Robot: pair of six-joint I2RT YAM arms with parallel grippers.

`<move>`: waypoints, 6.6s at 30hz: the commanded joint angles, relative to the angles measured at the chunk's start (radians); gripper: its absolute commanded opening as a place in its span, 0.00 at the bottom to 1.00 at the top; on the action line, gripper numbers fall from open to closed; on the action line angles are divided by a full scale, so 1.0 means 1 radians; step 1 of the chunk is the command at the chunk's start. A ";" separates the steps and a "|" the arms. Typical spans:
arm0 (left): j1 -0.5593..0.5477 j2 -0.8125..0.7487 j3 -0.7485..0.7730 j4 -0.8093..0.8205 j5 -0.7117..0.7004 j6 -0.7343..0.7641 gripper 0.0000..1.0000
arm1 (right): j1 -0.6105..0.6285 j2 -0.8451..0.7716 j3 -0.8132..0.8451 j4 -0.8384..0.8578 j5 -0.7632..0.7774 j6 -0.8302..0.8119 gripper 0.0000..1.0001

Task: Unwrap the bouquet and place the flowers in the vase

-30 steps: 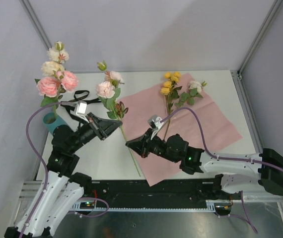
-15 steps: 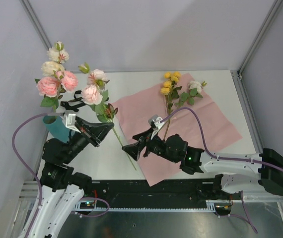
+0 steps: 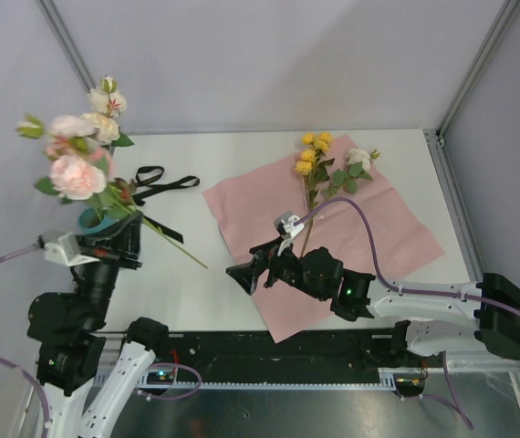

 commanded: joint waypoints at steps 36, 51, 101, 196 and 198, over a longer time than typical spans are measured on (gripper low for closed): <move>0.039 0.443 0.172 0.584 -0.648 0.935 0.00 | -0.029 -0.143 -0.085 0.036 0.018 -0.027 0.99; 0.175 0.468 0.005 0.594 -0.570 0.776 0.11 | -0.029 -0.214 -0.121 0.034 0.043 -0.022 0.99; -0.205 0.726 0.492 -0.352 -0.298 0.574 0.91 | -0.211 -0.214 -0.097 -0.129 0.037 0.148 0.98; 0.104 1.894 0.824 -0.464 -0.112 0.598 0.44 | -0.243 -0.576 -0.244 -0.239 0.148 0.105 0.99; 0.105 1.908 0.849 -0.483 -0.101 0.610 0.45 | -0.245 -0.589 -0.248 -0.243 0.149 0.106 0.99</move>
